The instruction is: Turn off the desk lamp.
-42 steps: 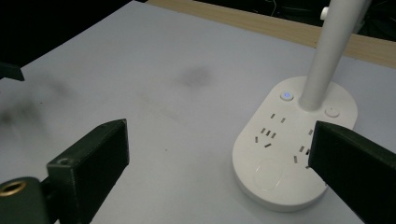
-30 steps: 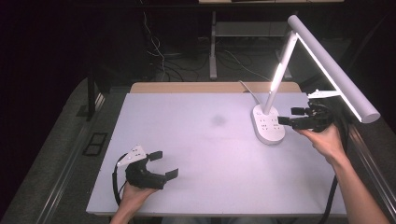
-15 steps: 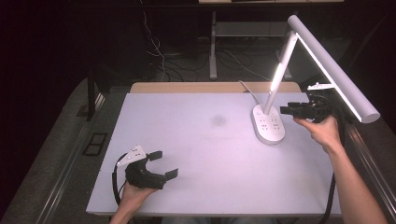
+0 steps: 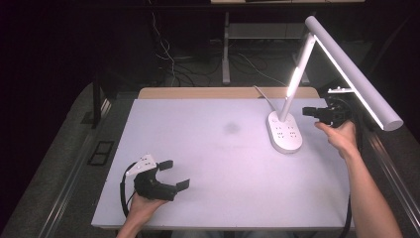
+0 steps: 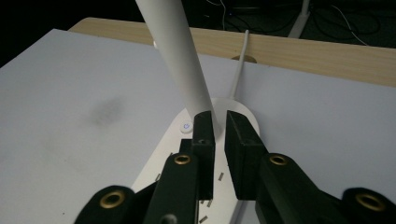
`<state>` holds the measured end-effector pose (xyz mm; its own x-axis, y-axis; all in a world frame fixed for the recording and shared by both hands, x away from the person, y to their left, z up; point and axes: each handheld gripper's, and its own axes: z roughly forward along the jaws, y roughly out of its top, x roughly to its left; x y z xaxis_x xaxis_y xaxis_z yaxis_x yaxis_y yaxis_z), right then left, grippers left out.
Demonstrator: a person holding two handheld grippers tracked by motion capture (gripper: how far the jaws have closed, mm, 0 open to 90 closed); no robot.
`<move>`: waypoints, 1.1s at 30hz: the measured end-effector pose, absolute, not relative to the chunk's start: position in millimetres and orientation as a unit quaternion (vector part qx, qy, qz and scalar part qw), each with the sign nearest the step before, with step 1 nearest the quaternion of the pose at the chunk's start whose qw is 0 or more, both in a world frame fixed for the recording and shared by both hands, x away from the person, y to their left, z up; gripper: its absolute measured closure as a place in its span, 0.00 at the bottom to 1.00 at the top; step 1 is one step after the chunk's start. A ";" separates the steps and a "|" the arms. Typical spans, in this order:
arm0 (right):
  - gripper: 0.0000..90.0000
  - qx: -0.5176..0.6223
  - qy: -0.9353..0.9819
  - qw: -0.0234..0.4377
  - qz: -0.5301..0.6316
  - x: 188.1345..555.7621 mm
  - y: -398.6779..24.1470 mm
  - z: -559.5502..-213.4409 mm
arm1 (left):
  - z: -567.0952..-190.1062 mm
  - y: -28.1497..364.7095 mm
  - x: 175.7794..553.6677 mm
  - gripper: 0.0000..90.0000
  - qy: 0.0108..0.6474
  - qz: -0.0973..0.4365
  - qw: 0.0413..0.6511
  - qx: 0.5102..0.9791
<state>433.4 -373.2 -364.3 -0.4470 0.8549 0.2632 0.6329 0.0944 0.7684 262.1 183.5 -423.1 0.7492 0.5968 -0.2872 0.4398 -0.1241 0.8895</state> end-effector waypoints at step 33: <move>1.00 0.570 0.707 0.116 0.402 474.7 -345.2 -424.0 | -422.6 188.4 261.9 0.00 0.352 0.069 0.567 0.742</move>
